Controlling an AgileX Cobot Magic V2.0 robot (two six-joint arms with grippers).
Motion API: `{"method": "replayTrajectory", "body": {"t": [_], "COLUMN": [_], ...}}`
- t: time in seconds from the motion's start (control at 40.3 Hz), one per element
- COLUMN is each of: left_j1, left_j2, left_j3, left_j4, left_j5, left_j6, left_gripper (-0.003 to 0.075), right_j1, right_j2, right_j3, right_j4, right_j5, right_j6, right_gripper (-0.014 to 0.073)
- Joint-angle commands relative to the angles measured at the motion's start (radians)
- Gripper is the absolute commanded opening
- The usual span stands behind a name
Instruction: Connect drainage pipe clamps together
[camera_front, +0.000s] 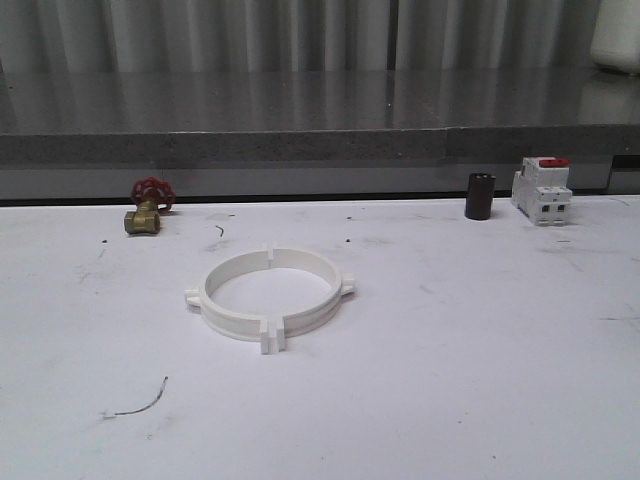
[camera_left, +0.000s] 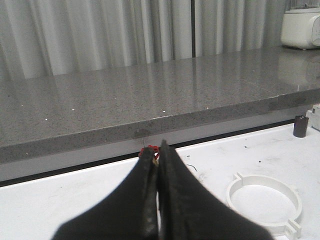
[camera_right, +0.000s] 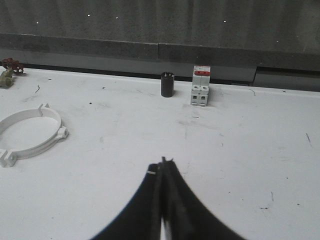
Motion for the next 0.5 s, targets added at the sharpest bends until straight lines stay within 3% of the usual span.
{"method": "replayTrajectory", "body": {"t": [0.0,0.471], "left_j1": [0.002,0.002], "left_j2": [0.009,0.009], "left_j3": [-0.028,-0.028], "left_j4": [0.002,-0.011], "left_j5": [-0.083,-0.083], "left_j6": [0.0,0.0], "left_gripper": [-0.002,-0.002], "right_j1": [-0.007,-0.007], "right_j2": [0.011,0.011], "right_j3": [-0.023,-0.023], "right_j4": [-0.026,-0.026], "right_j5": [-0.083,-0.083], "right_j6": [-0.008,-0.008], "right_gripper": [-0.0063,-0.0063]}}
